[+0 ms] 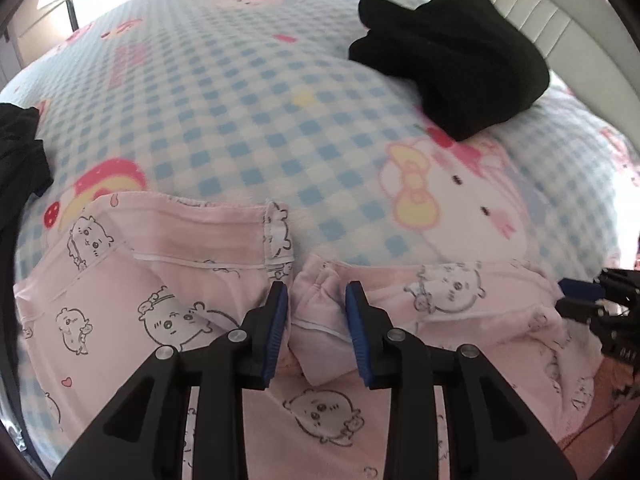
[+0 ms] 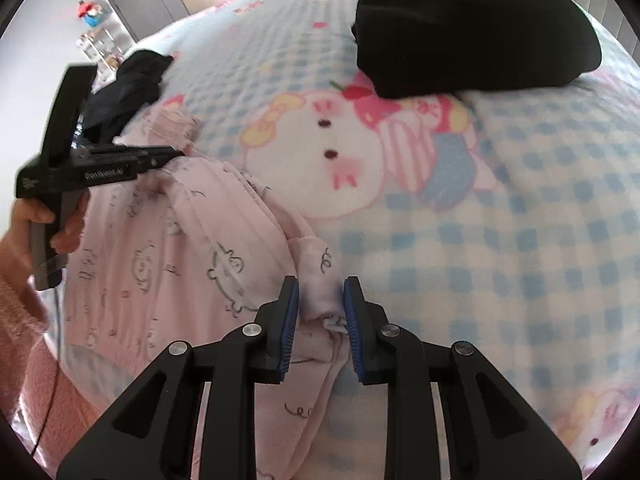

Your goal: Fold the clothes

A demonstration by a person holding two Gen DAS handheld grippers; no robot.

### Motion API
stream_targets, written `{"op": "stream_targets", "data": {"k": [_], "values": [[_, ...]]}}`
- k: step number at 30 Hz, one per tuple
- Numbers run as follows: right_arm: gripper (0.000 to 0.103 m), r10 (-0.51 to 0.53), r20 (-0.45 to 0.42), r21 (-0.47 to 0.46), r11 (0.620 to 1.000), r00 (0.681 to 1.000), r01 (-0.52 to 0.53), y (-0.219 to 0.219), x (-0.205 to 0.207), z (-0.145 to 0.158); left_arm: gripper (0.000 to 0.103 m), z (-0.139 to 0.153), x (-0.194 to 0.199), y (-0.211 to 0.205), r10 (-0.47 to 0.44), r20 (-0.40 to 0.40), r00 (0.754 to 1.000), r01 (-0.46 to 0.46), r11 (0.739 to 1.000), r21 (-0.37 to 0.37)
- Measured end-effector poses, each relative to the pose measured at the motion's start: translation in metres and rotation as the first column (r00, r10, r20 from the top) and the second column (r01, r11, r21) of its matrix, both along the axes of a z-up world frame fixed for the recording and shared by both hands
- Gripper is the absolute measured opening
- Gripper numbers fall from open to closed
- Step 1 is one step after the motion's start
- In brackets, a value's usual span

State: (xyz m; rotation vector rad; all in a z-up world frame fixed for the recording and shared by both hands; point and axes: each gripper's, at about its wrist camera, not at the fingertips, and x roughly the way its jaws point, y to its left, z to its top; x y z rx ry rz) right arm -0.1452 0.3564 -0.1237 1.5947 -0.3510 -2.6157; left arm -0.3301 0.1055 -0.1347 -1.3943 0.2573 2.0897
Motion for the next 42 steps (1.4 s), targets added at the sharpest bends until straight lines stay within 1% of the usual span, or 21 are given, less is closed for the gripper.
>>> {"op": "stream_targets", "data": {"k": [3, 5, 7, 9, 10, 14, 16, 17, 18, 19, 20, 22, 24, 28, 30, 33, 34, 36, 38, 40, 42], "values": [[0.030, -0.021, -0.012, -0.049, 0.999, 1.000, 0.020, 0.011, 0.001, 0.004, 0.032, 0.002, 0.006, -0.002, -0.032, 0.000, 0.999, 0.032, 0.999, 0.026], [0.031, -0.017, 0.008, -0.067, 0.998, 1.000, 0.018, 0.012, -0.001, 0.001, 0.032, 0.004, 0.006, 0.000, -0.051, -0.002, 0.999, 0.051, 0.998, 0.030], [0.032, 0.024, 0.032, -0.096, 0.995, 0.999, -0.021, 0.006, -0.003, -0.005, 0.032, 0.002, 0.004, 0.003, -0.063, -0.003, 0.998, 0.063, 0.998, 0.021], [0.033, 0.019, 0.055, -0.091, 0.996, 0.998, -0.014, 0.001, -0.002, -0.013, 0.032, 0.003, 0.006, 0.004, -0.071, -0.009, 0.997, 0.071, 0.997, 0.018], [0.034, 0.004, 0.066, -0.091, 0.996, 0.998, 0.002, 0.002, -0.002, -0.017, 0.032, 0.003, 0.007, 0.006, -0.076, -0.018, 0.997, 0.076, 0.997, 0.016], [0.035, -0.101, 0.047, -0.203, 0.973, 0.994, 0.108, 0.021, -0.005, -0.022, 0.032, 0.001, 0.009, 0.013, -0.110, -0.026, 0.994, 0.110, 0.994, -0.002], [0.035, -0.125, 0.030, -0.245, 0.961, 0.992, 0.128, 0.028, -0.005, -0.020, 0.029, -0.008, 0.012, 0.020, -0.139, -0.025, 0.990, 0.137, 0.988, -0.068], [0.033, -0.115, 0.029, -0.245, 0.962, 0.993, 0.118, 0.028, -0.005, -0.021, 0.026, -0.012, 0.015, 0.024, -0.151, -0.031, 0.988, 0.147, 0.984, -0.104], [0.027, -0.104, 0.029, -0.245, 0.964, 0.994, 0.108, 0.027, -0.006, -0.023, 0.020, -0.015, 0.018, 0.027, -0.160, -0.042, 0.986, 0.153, 0.979, -0.138], [0.018, -0.083, 0.035, -0.235, 0.968, 0.996, 0.089, 0.023, -0.006, -0.024, 0.013, -0.014, 0.020, 0.030, -0.159, -0.056, 0.986, 0.149, 0.977, -0.155], [0.015, -0.062, 0.037, -0.208, 0.976, 0.997, 0.068, 0.017, -0.004, -0.024, 0.012, -0.010, 0.021, 0.030, -0.148, -0.074, 0.986, 0.135, 0.978, -0.157], [0.011, -0.033, 0.028, -0.154, 0.987, 0.999, 0.036, 0.007, -0.001, -0.021, 0.010, 0.004, 0.022, 0.026, -0.097, -0.111, 0.989, 0.085, 0.990, -0.110], [0.008, -0.043, 0.000, -0.105, 0.994, 0.999, 0.043, 0.004, 0.003, -0.011, 0.009, 0.021, 0.021, 0.018, -0.050, -0.149, 0.988, 0.041, 0.997, -0.060], [0.005, -0.069, -0.127, -0.025, 0.997, 0.989, 0.066, 0.007, 0.010, 0.021, 0.009, 0.053, 0.020, 0.003, 0.018, -0.197, 0.980, -0.010, 0.999, 0.043], [0.005, -0.078, -0.182, -0.018, 0.997, 0.980, 0.076, 0.009, 0.013, 0.037, 0.009, 0.064, 0.022, -0.002, 0.036, -0.219, 0.975, -0.023, 0.998, 0.062], [0.003, -0.091, -0.216, 0.031, 0.994, 0.972, 0.100, 0.008, 0.012, 0.046, 0.009, 0.071, 0.024, -0.010, 0.067, -0.235, 0.970, -0.048, 0.995, 0.085], [0.003, -0.113, -0.232, 0.057, 0.990, 0.966, 0.129, 0.010, 0.014, 0.048, 0.009, 0.071, 0.024, -0.012, 0.077, -0.238, 0.968, -0.057, 0.994, 0.089], [0.003, -0.143, -0.263, 0.067, 0.984, 0.954, 0.167, 0.015, 0.017, 0.051, 0.009, 0.065, 0.022, -0.015, 0.080, -0.219, 0.973, -0.063, 0.995, 0.083], [0.004, -0.174, -0.273, 0.051, 0.980, 0.946, 0.195, 0.021, 0.018, 0.052, 0.010, 0.056, 0.024, -0.017, 0.072, -0.192, 0.979, -0.058, 0.995, 0.075], [0.006, -0.127, -0.208, -0.070, 0.991, 0.970, 0.115, 0.025, 0.012, 0.043, 0.010, 0.047, 0.029, -0.019, 0.069, -0.182, 0.981, -0.062, 0.997, 0.049], [0.022, -0.094, -0.172, -0.112, 0.991, 0.981, 0.075, 0.024, 0.008, 0.037, 0.010, 0.041, 0.034, -0.025, 0.086, -0.160, 0.983, -0.078, 0.995, 0.056]]}}
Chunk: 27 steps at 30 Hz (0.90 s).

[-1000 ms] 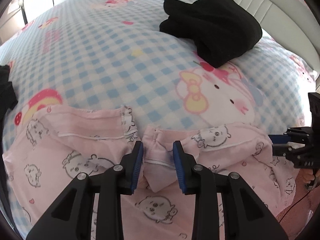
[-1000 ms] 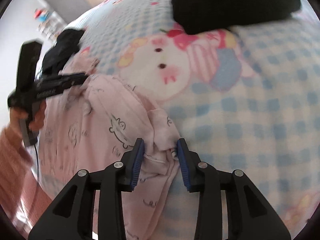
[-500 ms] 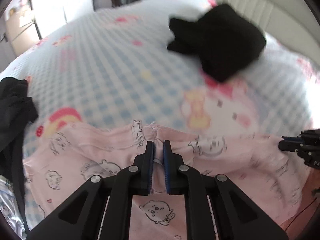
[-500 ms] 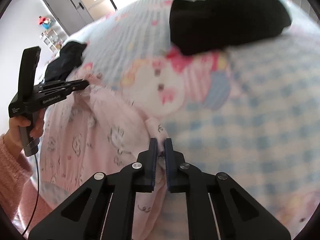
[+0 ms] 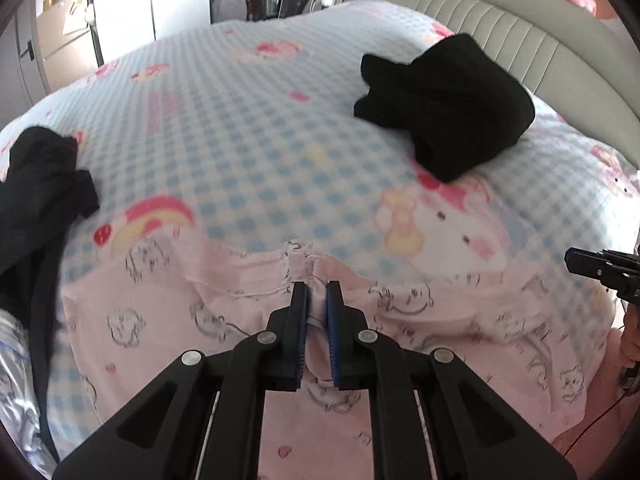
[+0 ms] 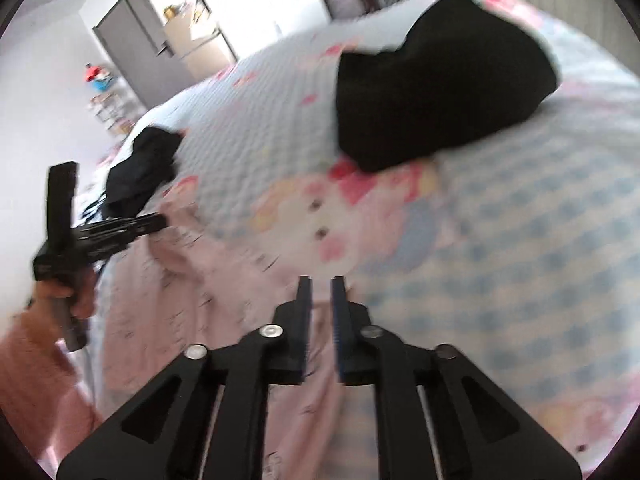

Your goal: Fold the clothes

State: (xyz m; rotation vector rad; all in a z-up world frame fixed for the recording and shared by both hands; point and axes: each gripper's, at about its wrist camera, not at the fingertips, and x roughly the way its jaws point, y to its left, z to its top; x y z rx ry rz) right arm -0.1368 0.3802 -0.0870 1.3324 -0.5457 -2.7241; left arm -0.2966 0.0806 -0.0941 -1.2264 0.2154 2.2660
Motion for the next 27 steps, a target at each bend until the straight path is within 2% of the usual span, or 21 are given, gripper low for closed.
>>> {"op": "stream_targets", "data": {"k": [1, 2, 3, 7, 10, 12, 15, 17, 19, 22, 25, 27], "values": [[0.037, 0.012, 0.007, 0.018, 1.000, 1.000, -0.012, -0.004, -0.002, -0.002, 0.010, -0.003, 0.002, -0.004, 0.013, 0.013, 1.000, -0.013, 1.000, 0.015], [0.041, 0.024, 0.014, 0.035, 0.999, 1.000, -0.025, -0.008, -0.004, -0.004, 0.010, -0.006, 0.005, -0.008, 0.024, 0.023, 0.999, -0.024, 0.999, 0.024], [0.041, 0.035, 0.025, 0.056, 0.998, 0.999, -0.036, -0.013, -0.007, -0.007, 0.010, -0.009, 0.007, -0.012, 0.035, 0.031, 0.999, -0.036, 0.999, 0.029], [0.040, 0.136, 0.076, 0.043, 0.989, 0.988, -0.140, -0.033, -0.014, -0.019, 0.010, -0.025, 0.018, -0.024, 0.070, 0.062, 0.996, -0.072, 0.997, 0.041], [0.040, 0.161, 0.114, 0.136, 0.975, 0.980, -0.176, -0.050, -0.019, -0.031, 0.010, -0.037, 0.022, -0.030, 0.083, 0.090, 0.993, -0.088, 0.995, 0.053], [0.040, 0.170, 0.132, 0.106, 0.977, 0.977, -0.184, -0.051, -0.027, -0.043, 0.010, -0.040, 0.021, -0.030, 0.086, 0.095, 0.992, -0.092, 0.994, 0.056], [0.031, 0.163, 0.198, 0.043, 0.984, 0.967, -0.174, -0.047, -0.034, -0.062, 0.010, -0.040, 0.021, -0.030, 0.084, 0.093, 0.992, -0.089, 0.995, 0.052], [0.026, 0.168, 0.191, -0.010, 0.985, 0.967, -0.169, -0.043, -0.029, -0.062, 0.010, -0.040, 0.021, -0.029, 0.073, 0.087, 0.994, -0.076, 0.996, 0.041], [0.026, 0.161, 0.178, -0.078, 0.986, 0.971, -0.150, -0.034, -0.023, -0.060, 0.010, -0.041, 0.021, -0.030, 0.067, 0.090, 0.994, -0.071, 0.997, 0.042], [0.026, 0.085, 0.162, -0.165, 0.985, 0.983, -0.058, -0.008, -0.013, -0.056, 0.013, -0.043, 0.019, -0.032, 0.072, 0.106, 0.992, -0.078, 0.996, 0.052], [0.026, 0.064, 0.180, -0.153, 0.988, 0.982, -0.036, -0.004, -0.019, -0.059, 0.013, -0.045, 0.019, -0.030, 0.082, 0.115, 0.990, -0.087, 0.995, 0.042], [0.026, 0.069, 0.192, -0.099, 0.994, 0.979, -0.050, -0.010, -0.026, -0.058, 0.013, -0.047, 0.020, -0.028, 0.083, 0.112, 0.990, -0.087, 0.996, 0.030]]}}
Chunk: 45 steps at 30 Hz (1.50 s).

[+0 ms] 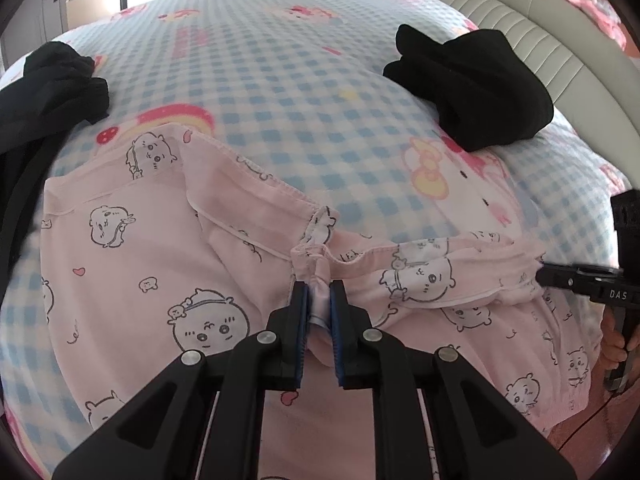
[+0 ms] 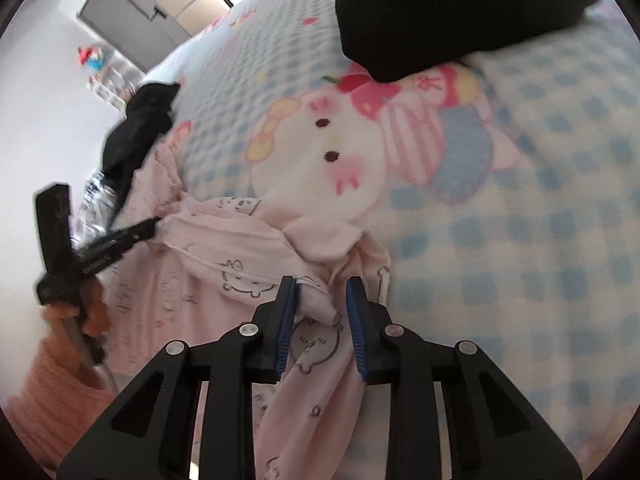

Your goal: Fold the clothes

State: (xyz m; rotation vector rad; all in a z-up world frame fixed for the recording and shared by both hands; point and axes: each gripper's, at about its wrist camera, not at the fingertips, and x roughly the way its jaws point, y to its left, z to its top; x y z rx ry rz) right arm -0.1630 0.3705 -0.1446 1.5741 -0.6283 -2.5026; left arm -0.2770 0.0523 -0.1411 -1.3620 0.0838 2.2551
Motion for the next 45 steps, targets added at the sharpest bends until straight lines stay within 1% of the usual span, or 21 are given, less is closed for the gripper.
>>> {"op": "stream_targets", "data": {"k": [1, 4, 9, 11, 13, 15, 17, 20, 22, 24, 27, 28, 30, 31, 33, 36, 38, 41, 43, 44, 45], "values": [[0.026, 0.000, -0.002, 0.006, 1.000, 1.000, 0.000, -0.003, -0.004, 0.001, 0.013, -0.001, 0.000, 0.001, 0.000, 0.000, 1.000, 0.000, 1.000, -0.004], [0.028, 0.038, 0.027, -0.064, 0.997, 0.999, -0.036, -0.009, -0.010, -0.004, 0.013, -0.003, -0.002, 0.000, 0.004, 0.010, 1.000, -0.004, 1.000, -0.003], [0.028, 0.244, -0.047, 0.033, 0.970, 0.969, -0.242, -0.052, 0.012, 0.021, 0.013, -0.005, -0.002, -0.003, 0.009, 0.019, 1.000, -0.009, 1.000, 0.012], [0.028, 0.289, -0.031, 0.044, 0.957, 0.957, -0.288, -0.060, 0.022, 0.024, 0.013, -0.006, -0.002, -0.002, 0.004, 0.020, 1.000, -0.004, 1.000, 0.008], [0.028, 0.335, 0.008, 0.103, 0.937, 0.942, -0.335, -0.065, 0.032, 0.024, 0.013, -0.008, -0.002, -0.001, 0.002, 0.021, 1.000, -0.002, 1.000, 0.000], [0.028, 0.298, 0.009, 0.140, 0.945, 0.955, -0.296, -0.058, 0.036, 0.031, 0.013, -0.008, -0.001, 0.000, 0.002, 0.017, 1.000, -0.002, 1.000, -0.003], [0.028, 0.218, -0.048, 0.132, 0.969, 0.975, -0.211, -0.042, 0.036, 0.042, 0.013, -0.009, -0.003, -0.001, -0.006, 0.017, 1.000, 0.006, 1.000, -0.003], [0.028, 0.114, -0.140, 0.124, 0.987, 0.984, -0.097, -0.024, 0.027, 0.053, 0.013, -0.009, -0.003, -0.001, 0.001, 0.022, 1.000, -0.001, 1.000, 0.005], [0.028, 0.080, -0.138, 0.040, 0.996, 0.987, -0.075, -0.018, 0.012, 0.045, 0.013, -0.008, -0.002, -0.002, 0.004, 0.020, 1.000, -0.004, 1.000, 0.012], [0.028, 0.100, -0.091, -0.002, 0.995, 0.991, -0.100, -0.023, -0.003, 0.027, 0.013, -0.004, -0.002, -0.004, 0.010, 0.015, 1.000, -0.010, 0.999, 0.040], [0.028, 0.169, 0.052, 0.043, 0.984, 0.984, -0.171, -0.047, -0.015, -0.009, 0.013, 0.005, -0.004, -0.010, 0.021, 0.010, 1.000, -0.022, 0.996, 0.091], [0.026, 0.162, 0.072, 0.064, 0.984, 0.984, -0.167, -0.051, -0.014, -0.016, 0.011, 0.007, -0.005, -0.010, 0.018, 0.007, 1.000, -0.019, 0.995, 0.101], [0.012, 0.144, 0.050, 0.095, 0.984, 0.988, -0.148, -0.051, -0.009, -0.013, 0.010, 0.016, -0.010, -0.005, 0.000, -0.018, 1.000, 0.002, 0.995, 0.100], [0.010, 0.135, 0.041, 0.110, 0.984, 0.990, -0.138, -0.050, -0.008, -0.008, 0.010, 0.022, -0.014, 0.000, -0.012, -0.036, 0.999, 0.015, 0.995, 0.095], [0.009, 0.102, -0.010, 0.133, 0.986, 0.995, -0.100, -0.041, -0.007, 0.011, 0.010, 0.038, -0.025, 0.015, -0.039, -0.075, 0.996, 0.045, 0.995, 0.085], [0.008, 0.077, -0.100, 0.215, 0.975, 0.992, -0.054, -0.028, -0.013, 0.048, 0.010, 0.063, -0.046, 0.041, -0.071, -0.140, 0.988, 0.081, 0.995, 0.064], [0.008, 0.065, -0.143, 0.268, 0.963, 0.988, -0.024, -0.019, -0.025, 0.066, 0.010, 0.075, -0.064, 0.060, -0.073, -0.187, 0.980, 0.086, 0.994, 0.064], [0.009, 0.007, -0.224, 0.346, 0.935, 0.975, 0.073, -0.005, -0.044, 0.080, 0.011, 0.083, -0.091, 0.086, -0.044, -0.250, 0.967, 0.066, 0.994, 0.082], [0.011, -0.030, -0.260, 0.409, 0.902, 0.965, 0.138, 0.001, -0.064, 0.072, 0.017, 0.061, -0.112, 0.101, -0.020, -0.194, 0.981, 0.029, 0.999, 0.043], [0.014, -0.039, -0.241, 0.439, 0.887, 0.970, 0.145, 0.004, -0.078, 0.057, 0.022, 0.046, -0.123, 0.108, -0.010, -0.151, 0.988, 0.012, 1.000, 0.014], [0.014, -0.059, -0.172, 0.466, 0.874, 0.983, 0.134, 0.010, -0.098, 0.032, 0.030, 0.032, -0.134, 0.115, 0.001, -0.108, 0.994, -0.003, 1.000, -0.017]]}}
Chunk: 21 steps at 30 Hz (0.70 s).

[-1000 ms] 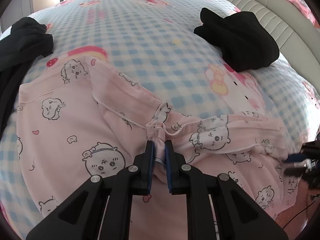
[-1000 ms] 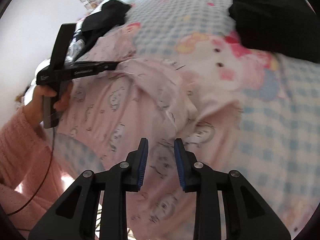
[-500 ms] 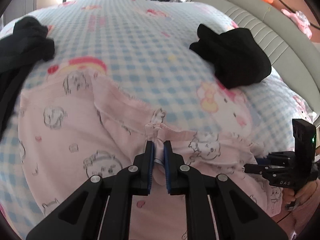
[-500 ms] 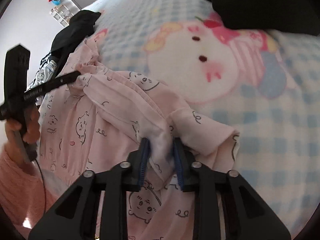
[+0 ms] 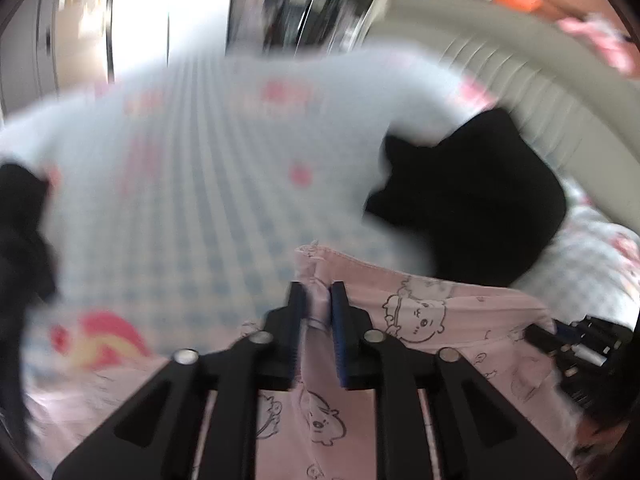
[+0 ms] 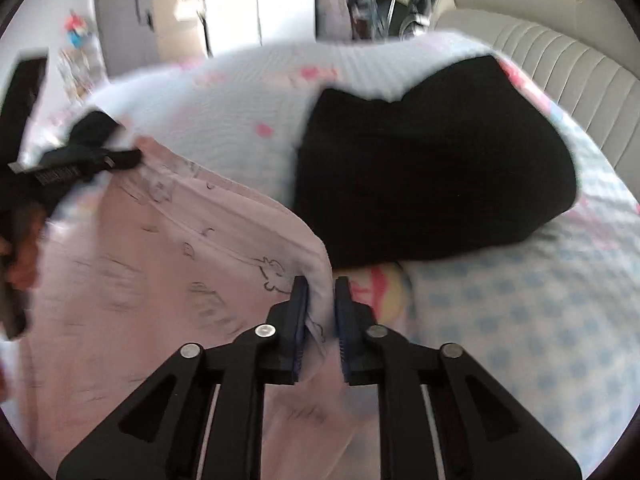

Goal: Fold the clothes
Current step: 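Open both grippers and release the folded pants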

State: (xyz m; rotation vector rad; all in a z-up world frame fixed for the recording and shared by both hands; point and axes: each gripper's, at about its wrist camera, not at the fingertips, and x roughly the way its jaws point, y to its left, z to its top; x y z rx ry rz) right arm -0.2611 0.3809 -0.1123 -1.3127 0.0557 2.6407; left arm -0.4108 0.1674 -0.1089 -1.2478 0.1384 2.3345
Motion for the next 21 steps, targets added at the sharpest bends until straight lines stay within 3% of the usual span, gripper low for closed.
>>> {"op": "stream_targets", "data": {"k": [3, 6, 7, 11, 15, 17, 21], "values": [[0.014, -0.023, 0.039, -0.091, 0.995, 0.999, 0.027, 0.011, -0.014, -0.023, 0.030, -0.032, -0.025, 0.017, 0.041, 0.091, 0.995, -0.035, 0.997, -0.068], [0.016, -0.085, -0.043, -0.104, 0.991, 0.995, 0.080, 0.021, 0.006, -0.002, 0.037, 0.001, 0.000, 0.000, 0.045, 0.031, 0.999, -0.046, 0.997, 0.062], [0.024, -0.103, -0.063, -0.116, 0.989, 0.993, 0.095, 0.026, 0.014, 0.004, 0.038, 0.012, 0.013, -0.008, 0.051, 0.019, 0.999, -0.053, 0.994, 0.091], [0.026, -0.039, 0.004, -0.259, 0.965, 0.999, 0.039, 0.018, 0.053, 0.012, 0.038, 0.030, 0.085, -0.052, 0.039, 0.043, 0.998, -0.044, 0.991, 0.130], [0.030, 0.015, 0.016, -0.306, 0.952, 1.000, -0.009, -0.037, 0.119, 0.007, 0.038, 0.009, 0.170, -0.104, 0.097, 0.104, 0.990, -0.102, 0.994, 0.043], [0.030, 0.005, 0.020, -0.316, 0.949, 1.000, 0.002, -0.059, 0.144, 0.002, 0.038, -0.012, 0.205, -0.135, 0.174, 0.155, 0.972, -0.175, 0.984, -0.004], [0.030, 0.007, 0.085, -0.235, 0.972, 0.996, 0.013, -0.096, 0.166, -0.014, 0.037, -0.043, 0.250, -0.192, 0.276, 0.276, 0.921, -0.296, 0.955, 0.031]]}}
